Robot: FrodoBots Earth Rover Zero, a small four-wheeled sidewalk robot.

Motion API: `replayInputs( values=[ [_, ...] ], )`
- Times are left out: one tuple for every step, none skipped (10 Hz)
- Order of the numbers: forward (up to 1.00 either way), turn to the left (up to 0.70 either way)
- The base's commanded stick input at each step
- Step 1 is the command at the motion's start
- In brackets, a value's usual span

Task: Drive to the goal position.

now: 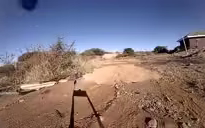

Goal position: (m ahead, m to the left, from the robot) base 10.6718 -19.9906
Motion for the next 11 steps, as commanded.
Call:
replayInputs(
  values=[
    [0.5,0.0],
    [0.5,0.0],
    [0.5,0.0],
    [0.5,0.0],
    [0.5,0.0],
    [0.5,0.0],
    [0.5,0.0],
    [0.5,0.0],
    [0.5,0.0],
    [0.5,-0.12],
    [0.5,-0.5]
  ],
)
